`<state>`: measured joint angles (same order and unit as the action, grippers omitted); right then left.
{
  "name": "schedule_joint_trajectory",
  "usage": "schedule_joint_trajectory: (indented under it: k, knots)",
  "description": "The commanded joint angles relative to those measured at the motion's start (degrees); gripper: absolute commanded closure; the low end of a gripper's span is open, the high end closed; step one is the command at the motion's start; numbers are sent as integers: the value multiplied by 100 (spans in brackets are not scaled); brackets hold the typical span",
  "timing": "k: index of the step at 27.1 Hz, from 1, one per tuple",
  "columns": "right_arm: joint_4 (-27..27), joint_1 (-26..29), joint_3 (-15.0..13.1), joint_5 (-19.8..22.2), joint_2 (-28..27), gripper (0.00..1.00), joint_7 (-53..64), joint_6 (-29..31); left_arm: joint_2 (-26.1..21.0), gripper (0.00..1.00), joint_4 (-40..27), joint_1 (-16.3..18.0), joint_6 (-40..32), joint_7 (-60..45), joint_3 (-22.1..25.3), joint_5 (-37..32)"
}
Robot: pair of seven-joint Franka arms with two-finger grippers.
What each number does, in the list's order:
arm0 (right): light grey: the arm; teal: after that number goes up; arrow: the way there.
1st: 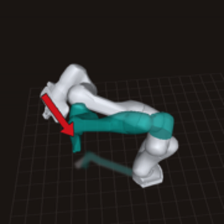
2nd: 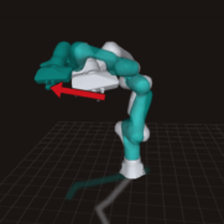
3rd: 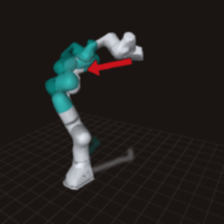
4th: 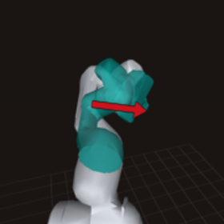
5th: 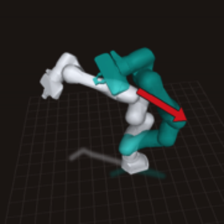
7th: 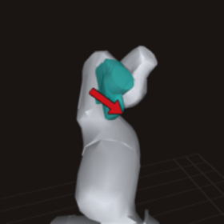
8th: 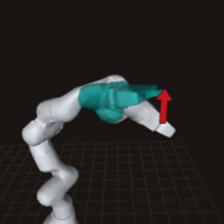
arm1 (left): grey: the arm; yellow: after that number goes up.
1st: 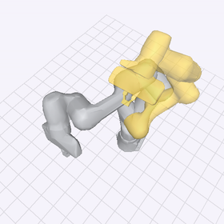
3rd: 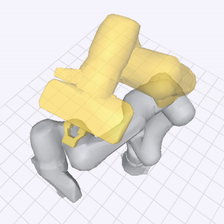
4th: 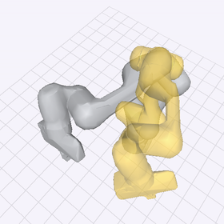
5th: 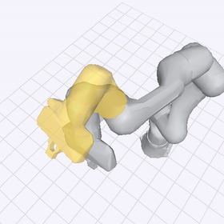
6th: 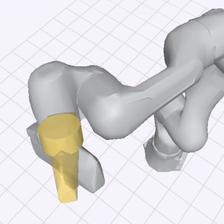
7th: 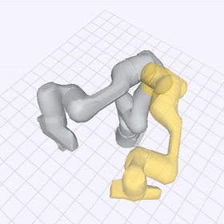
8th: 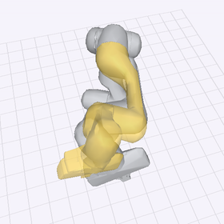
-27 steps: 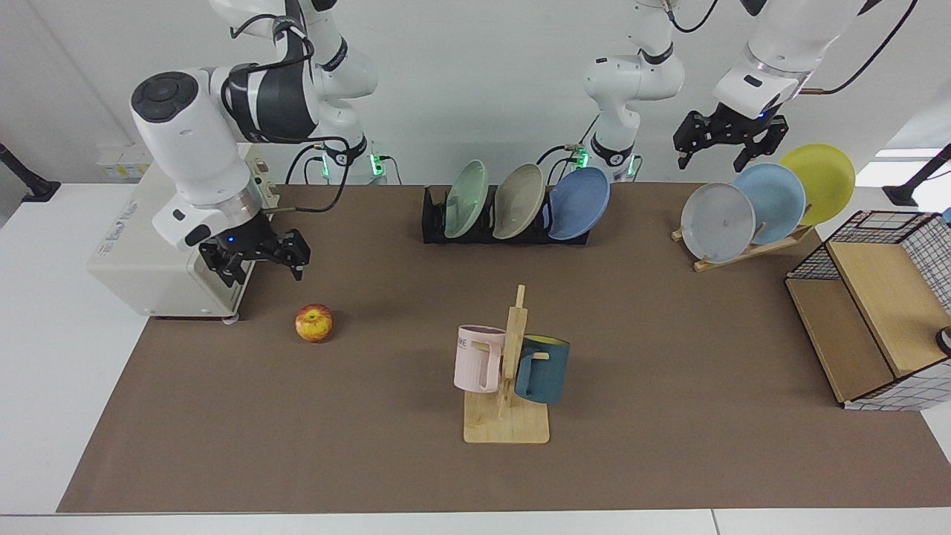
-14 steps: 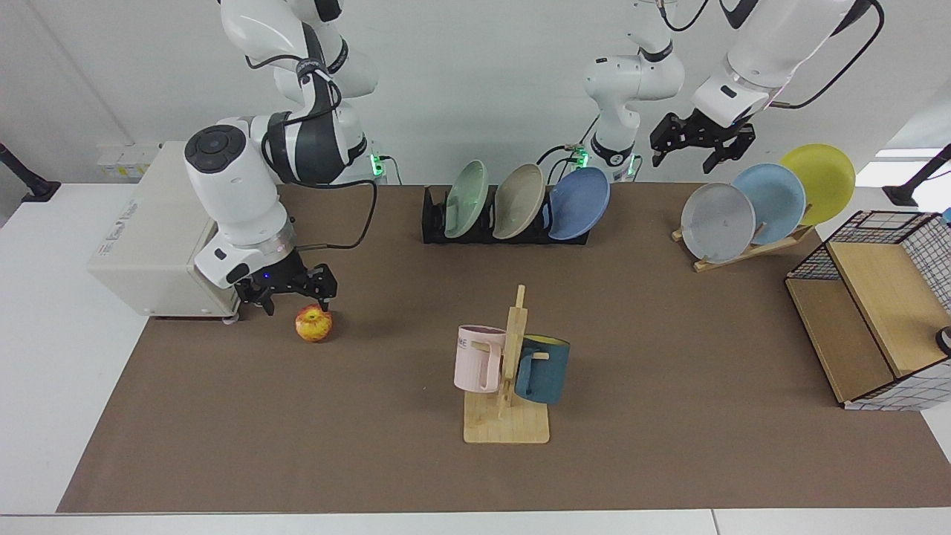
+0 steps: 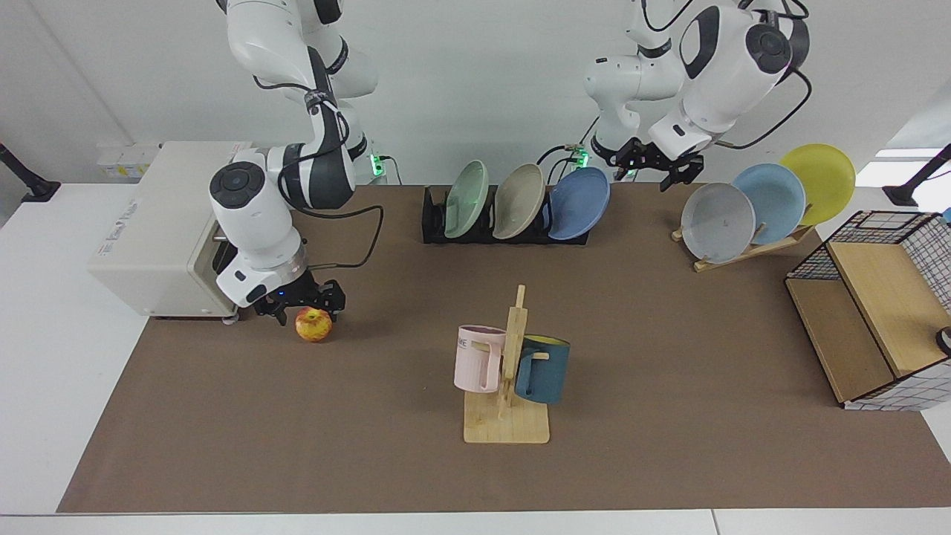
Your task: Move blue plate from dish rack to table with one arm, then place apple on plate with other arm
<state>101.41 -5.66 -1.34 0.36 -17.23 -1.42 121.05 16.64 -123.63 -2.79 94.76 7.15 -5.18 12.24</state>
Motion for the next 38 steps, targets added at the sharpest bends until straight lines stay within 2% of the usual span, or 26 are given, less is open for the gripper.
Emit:
schedule_joint_trajectory:
  k: [1, 8, 12, 15, 20, 23, 28, 31, 37, 38]
  knots:
    - [564, 56, 20, 25, 88, 1, 1, 543, 411, 0, -907, -64, 473, 225, 25, 156]
    - [889, 109, 20, 139, 27, 1, 62, 955, 604, 0, -1567, -81, 649, 252, 17, 376]
    - [1030, 171, 20, 148, 9, 1, 80, 1114, 683, 0, -1813, -213, 859, 173, -10, 385]
    - [1092, 179, 20, 148, -43, 1, 89, 1220, 718, 4, -1936, -239, 974, 112, -124, 385]
    - [1118, 215, 20, 148, -114, 1, 98, 1246, 718, 55, -1937, -248, 913, -55, -291, 385]
    - [1180, 215, 20, 148, -158, 1, 107, 1281, 718, 69, -1928, -248, 904, -55, -361, 367]
    - [1206, 215, 20, 148, -245, 1, 194, 1378, 701, 71, -1893, -248, 878, -91, -361, 306]
    - [1206, 215, 20, 148, -289, 1, 195, 1387, 701, 76, -1858, -239, 878, -204, -396, 218]
    - [1267, 215, 20, 148, -298, 1, 203, 1430, 692, 83, -1621, -239, 869, -687, -458, -414]
    - [1285, 215, 20, 148, -298, 6, 203, 1448, 692, 85, -1577, -239, 860, -749, -467, -493]
